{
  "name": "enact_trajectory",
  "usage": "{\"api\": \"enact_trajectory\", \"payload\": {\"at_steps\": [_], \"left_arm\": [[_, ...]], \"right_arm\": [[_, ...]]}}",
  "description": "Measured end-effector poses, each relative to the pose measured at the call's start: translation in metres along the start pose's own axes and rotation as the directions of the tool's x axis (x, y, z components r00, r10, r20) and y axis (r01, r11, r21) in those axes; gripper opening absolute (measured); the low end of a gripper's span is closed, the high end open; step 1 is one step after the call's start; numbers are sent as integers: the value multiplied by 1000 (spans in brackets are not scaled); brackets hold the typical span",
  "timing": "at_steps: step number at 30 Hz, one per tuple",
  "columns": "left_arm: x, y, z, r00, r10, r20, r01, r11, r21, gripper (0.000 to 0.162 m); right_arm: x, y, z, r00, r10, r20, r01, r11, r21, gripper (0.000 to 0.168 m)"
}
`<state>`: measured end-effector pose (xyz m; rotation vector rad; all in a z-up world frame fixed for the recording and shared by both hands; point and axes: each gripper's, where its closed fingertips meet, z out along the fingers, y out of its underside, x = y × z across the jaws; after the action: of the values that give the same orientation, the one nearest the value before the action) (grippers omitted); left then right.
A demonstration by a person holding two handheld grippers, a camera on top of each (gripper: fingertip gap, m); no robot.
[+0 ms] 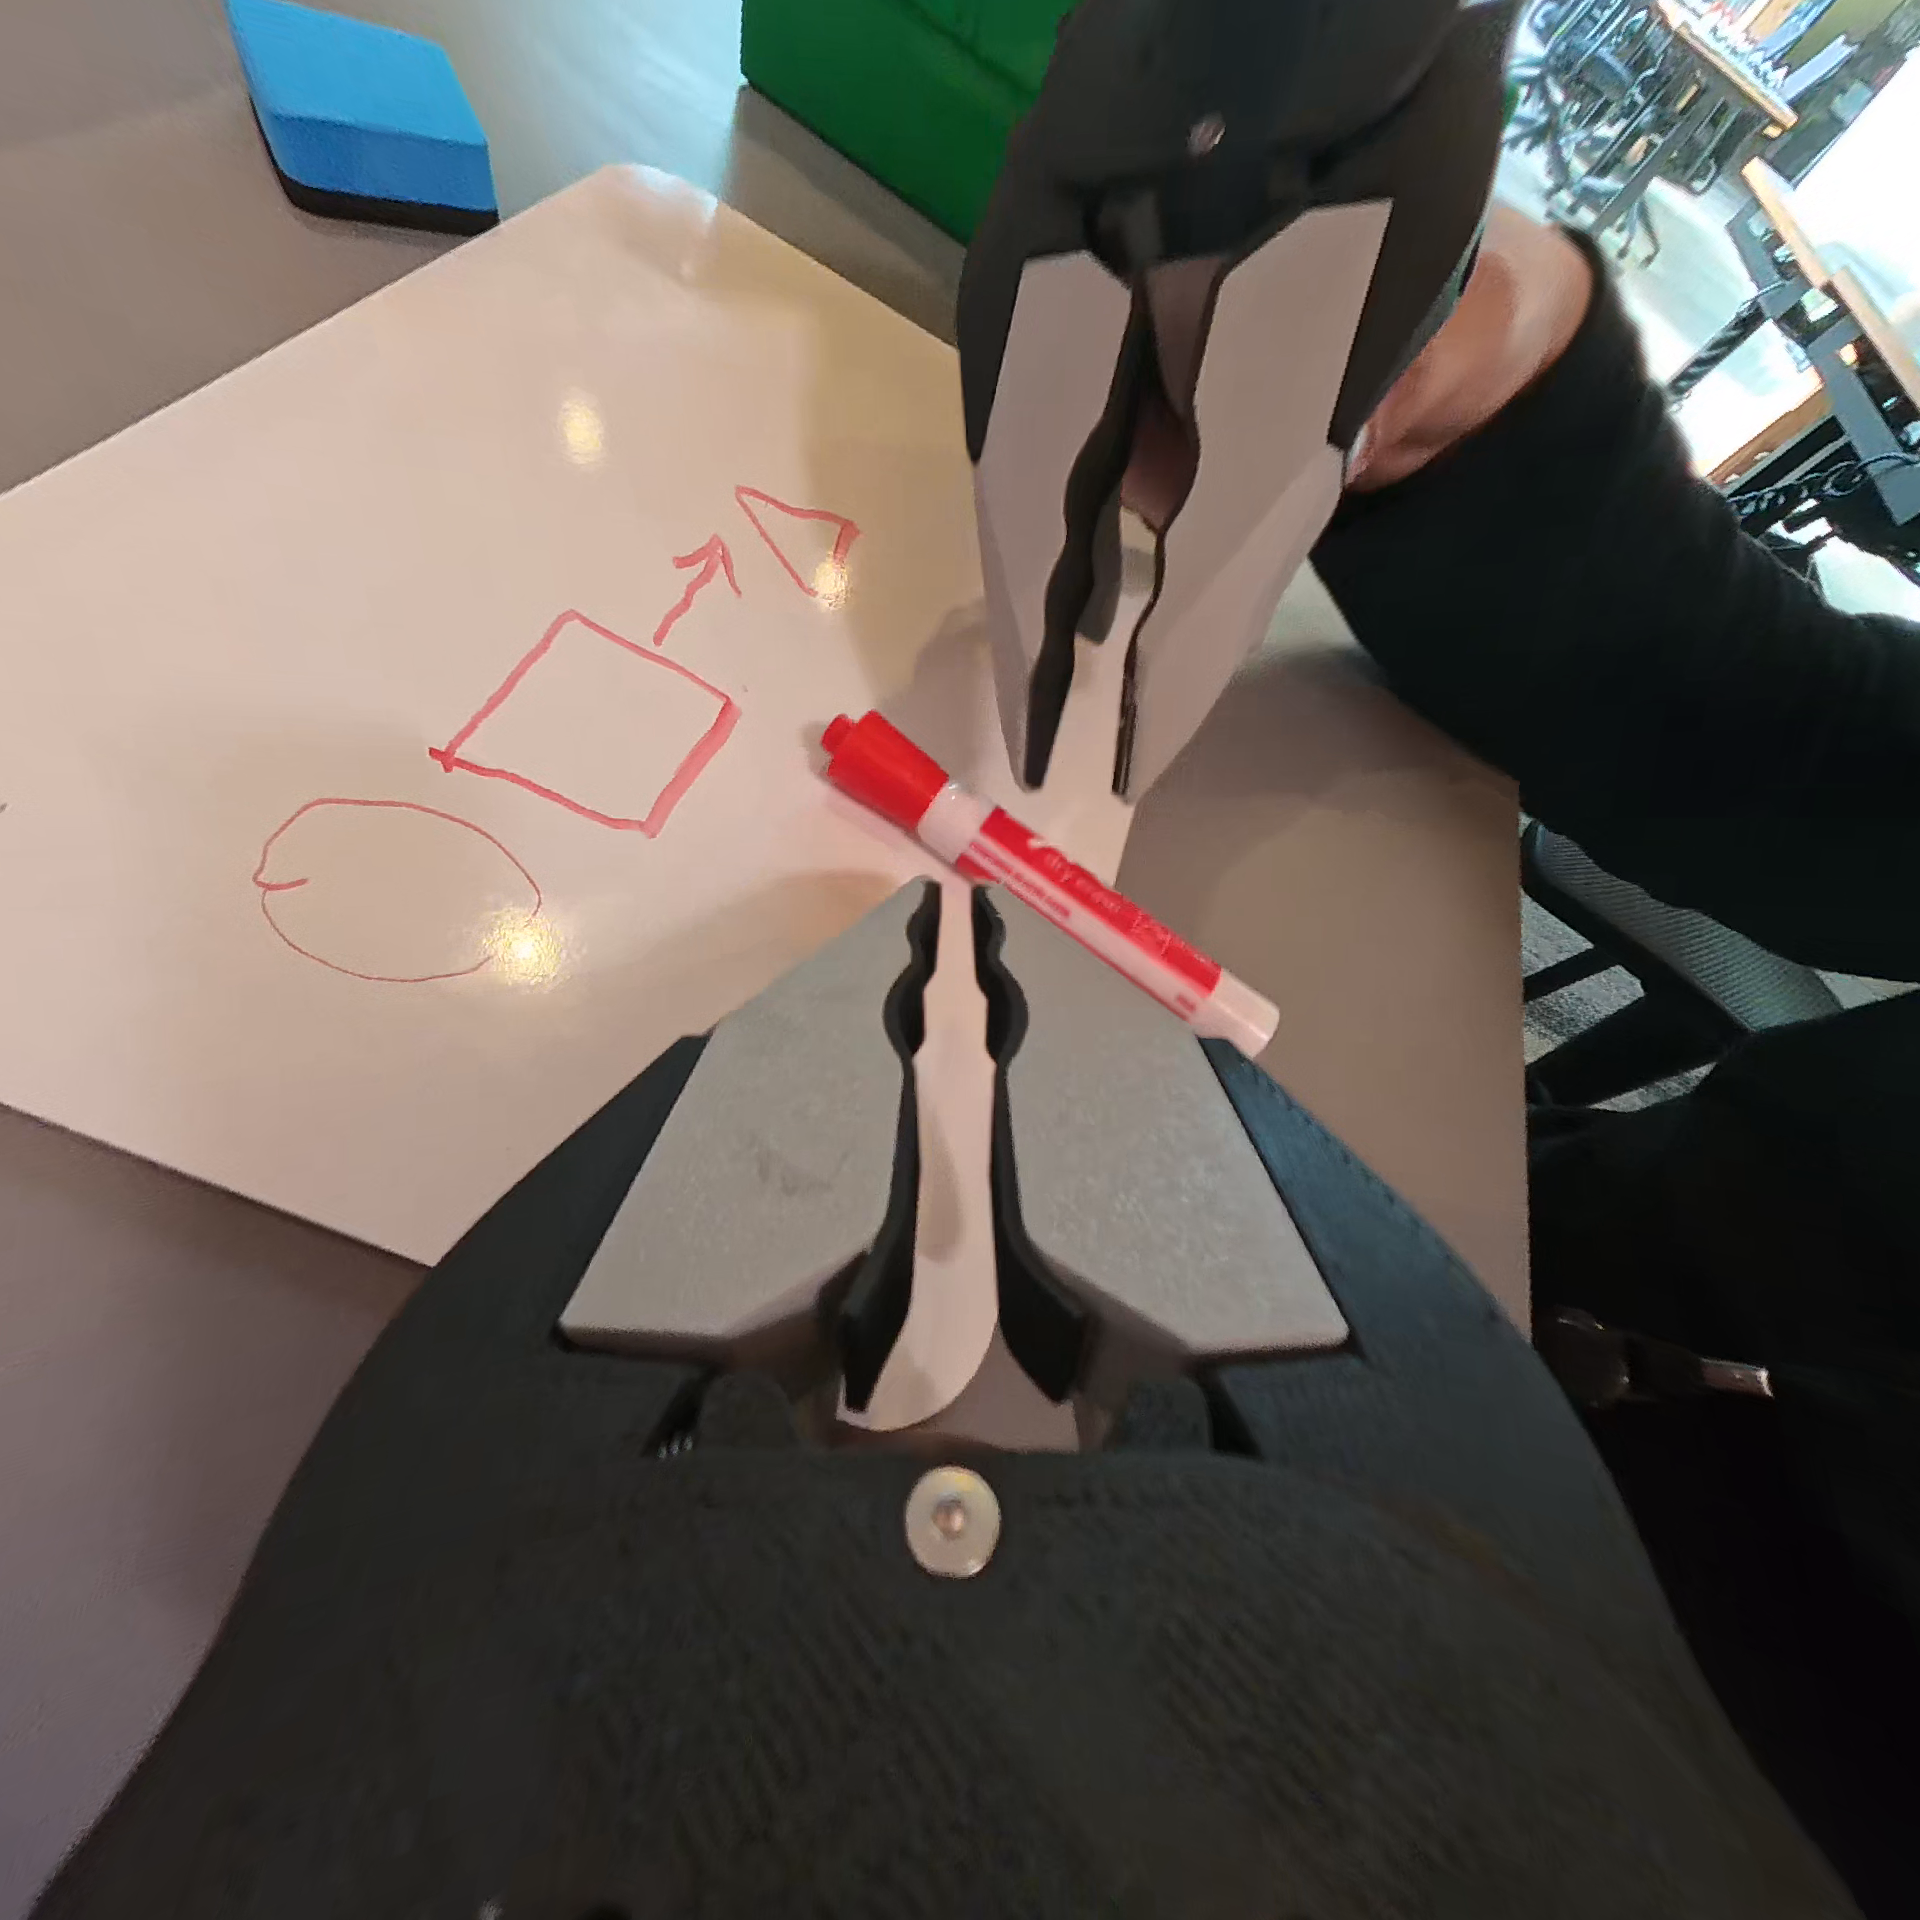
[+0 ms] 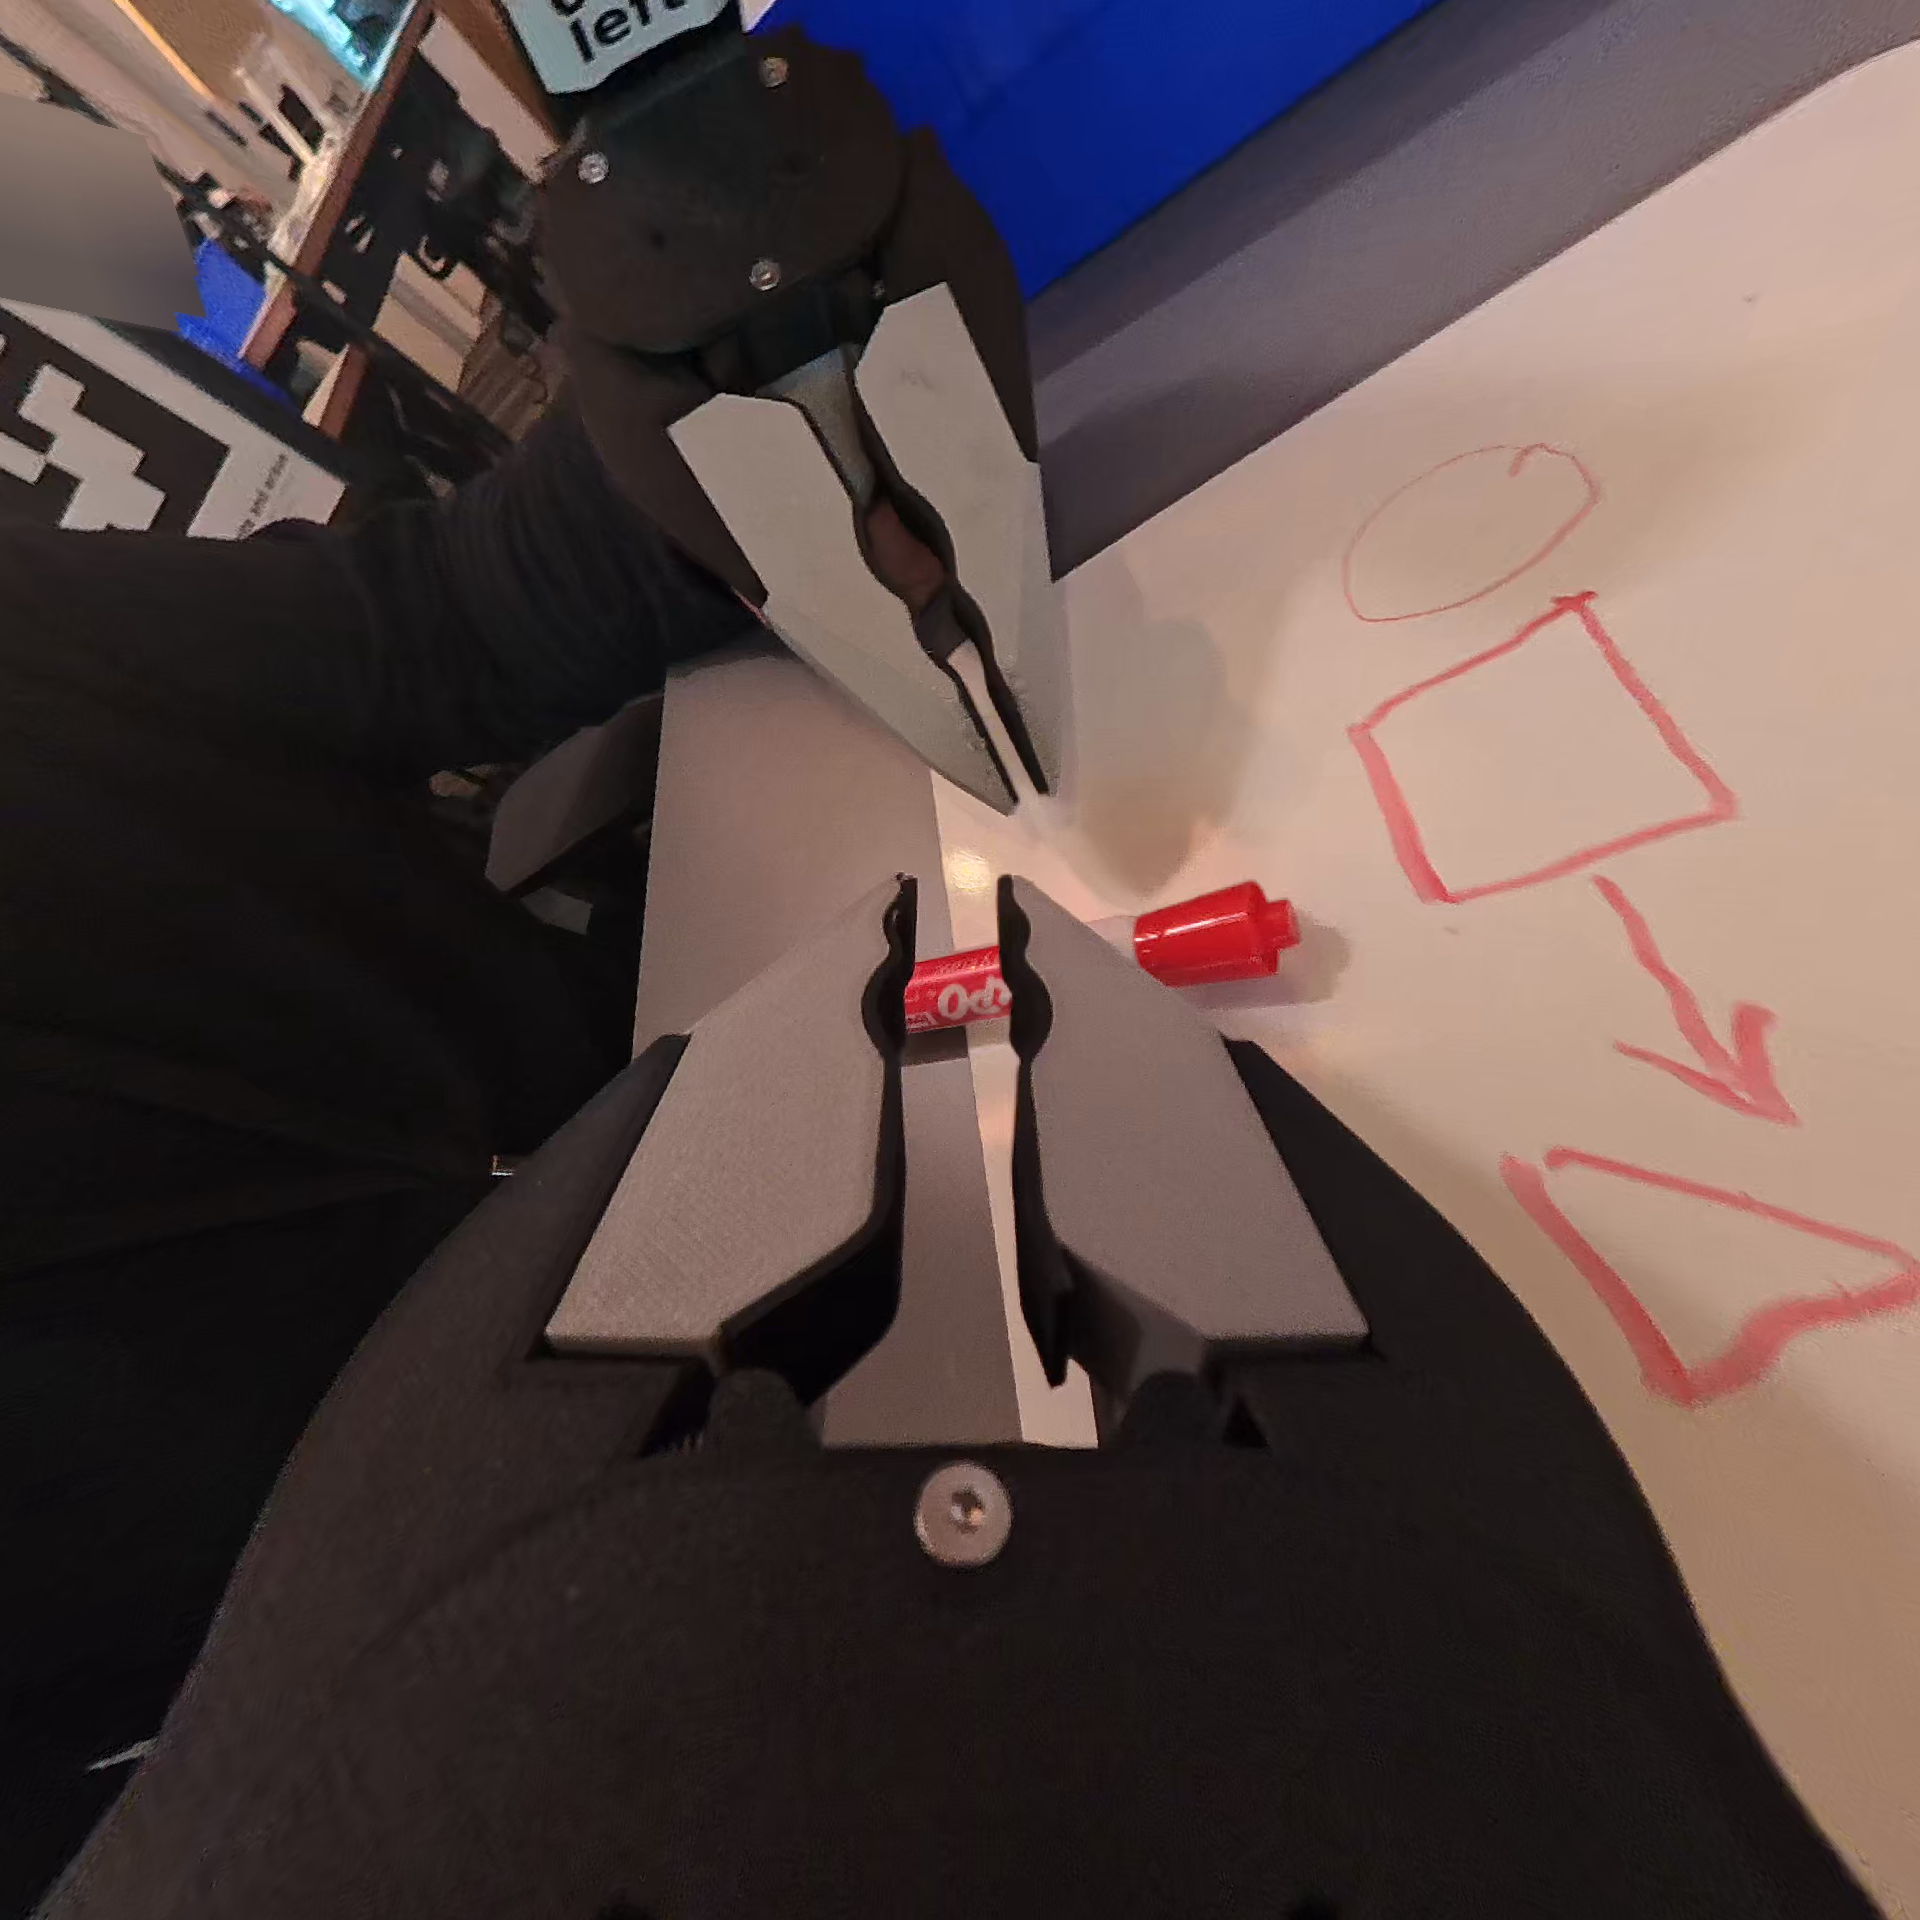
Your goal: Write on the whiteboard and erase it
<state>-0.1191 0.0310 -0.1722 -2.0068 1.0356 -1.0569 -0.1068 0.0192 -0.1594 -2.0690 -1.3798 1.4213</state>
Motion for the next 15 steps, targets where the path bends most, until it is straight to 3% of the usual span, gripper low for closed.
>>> {"api": "enact_trajectory", "payload": {"at_steps": [3,8,12,15], "left_arm": [[1,7,4,1000,0,-4,-1,999,-47,16],[18,18,11,998,36,-44,-41,993,-109,23],[26,26,18,996,76,-45,-82,983,-162,23],[26,25,19,997,60,-46,-66,985,-156,23]], "right_arm": [[7,7,-11,997,46,-61,-48,998,-27,15],[19,31,-24,975,132,-177,-148,986,-79,17],[26,33,-16,965,182,-186,-196,979,-59,27],[22,31,-4,971,194,-137,-205,977,-65,24]]}}
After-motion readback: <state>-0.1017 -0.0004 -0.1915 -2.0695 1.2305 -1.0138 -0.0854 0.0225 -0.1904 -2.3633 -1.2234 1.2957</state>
